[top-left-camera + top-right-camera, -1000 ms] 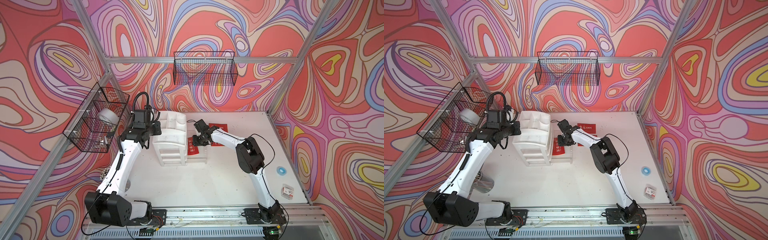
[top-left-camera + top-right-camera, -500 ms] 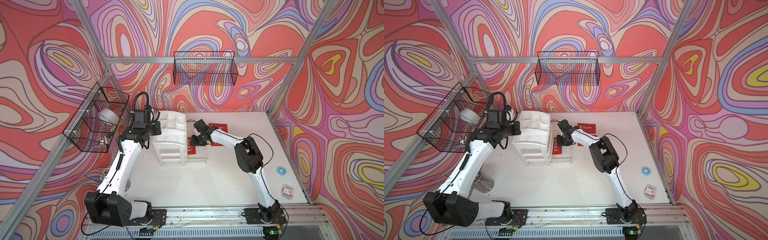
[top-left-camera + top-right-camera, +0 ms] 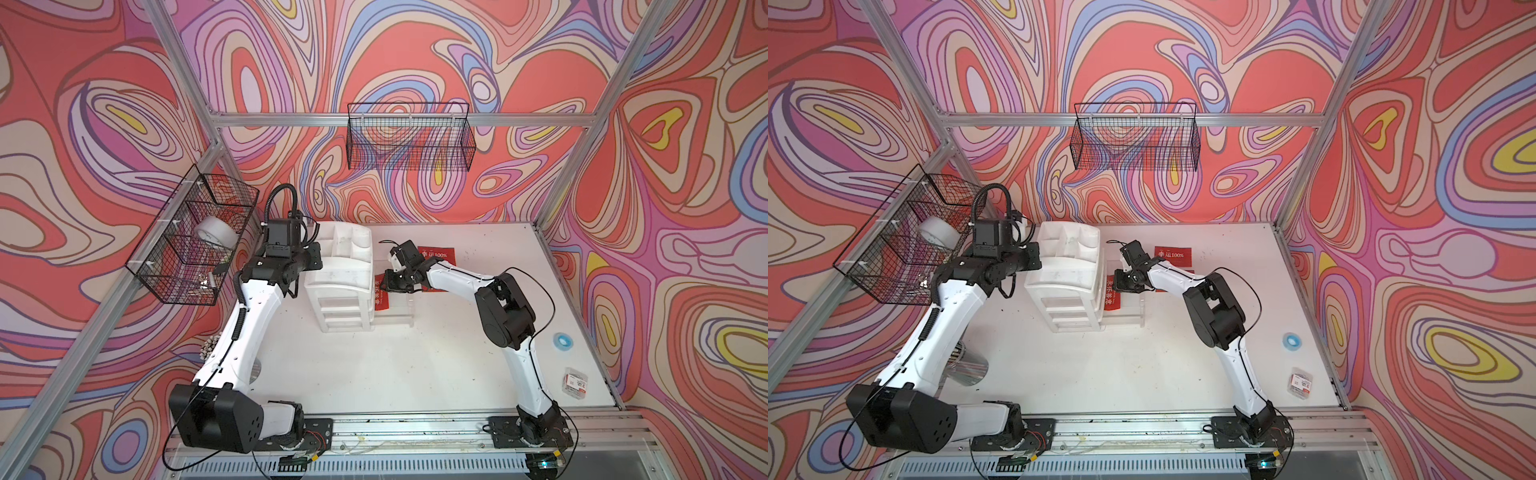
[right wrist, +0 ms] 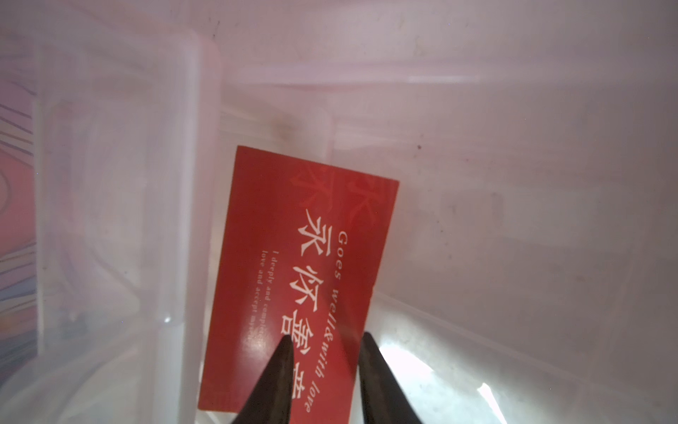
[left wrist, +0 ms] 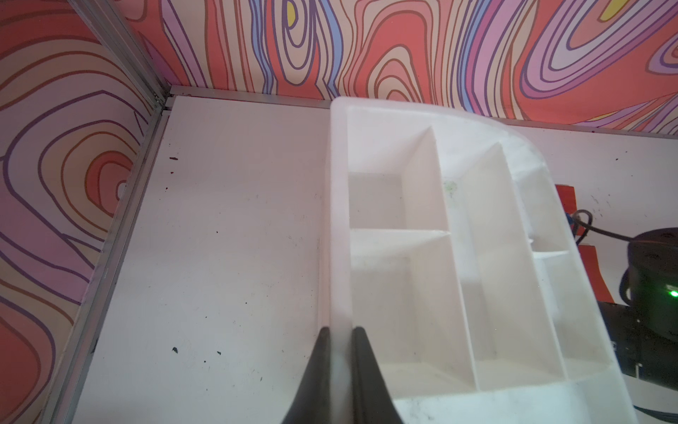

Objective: Take the postcards out of the drawer
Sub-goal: Pick up the postcard from the drawer.

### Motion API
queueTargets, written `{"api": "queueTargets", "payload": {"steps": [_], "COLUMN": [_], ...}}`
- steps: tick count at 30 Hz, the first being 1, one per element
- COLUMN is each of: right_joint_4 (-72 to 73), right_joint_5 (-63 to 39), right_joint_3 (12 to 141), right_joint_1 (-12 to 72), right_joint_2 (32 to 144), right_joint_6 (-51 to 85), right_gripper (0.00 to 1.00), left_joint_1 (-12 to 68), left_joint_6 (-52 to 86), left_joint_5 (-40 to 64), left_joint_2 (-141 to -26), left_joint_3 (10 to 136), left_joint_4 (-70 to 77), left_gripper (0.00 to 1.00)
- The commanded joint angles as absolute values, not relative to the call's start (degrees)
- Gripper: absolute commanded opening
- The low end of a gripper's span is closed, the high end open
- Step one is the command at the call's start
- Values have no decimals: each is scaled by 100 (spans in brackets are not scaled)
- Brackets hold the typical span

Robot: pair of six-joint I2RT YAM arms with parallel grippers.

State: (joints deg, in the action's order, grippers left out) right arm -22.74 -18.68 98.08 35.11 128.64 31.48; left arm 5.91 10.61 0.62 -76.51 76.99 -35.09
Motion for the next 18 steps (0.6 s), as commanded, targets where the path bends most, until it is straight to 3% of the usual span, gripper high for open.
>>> {"api": "queueTargets", "payload": {"steps": [1, 18], "right_joint_4": [-1911, -1424], "right_joint_5": [-2149, -2211], "right_joint_3": [9651, 9232], "right_joint_1": [3630, 3630], "right_joint_2": [12645, 12443], "right_joint_6": [3302, 3564], "right_gripper": [31, 26], "left_joint_1": [554, 554], "left_joint_6": [1013, 993], "left_joint_5": [110, 312], "left_joint_2": [-7739, -7675], "left_joint_3": [7545, 7734], "left_joint_4": [-3974, -4037], "left_gripper": [0, 0]}}
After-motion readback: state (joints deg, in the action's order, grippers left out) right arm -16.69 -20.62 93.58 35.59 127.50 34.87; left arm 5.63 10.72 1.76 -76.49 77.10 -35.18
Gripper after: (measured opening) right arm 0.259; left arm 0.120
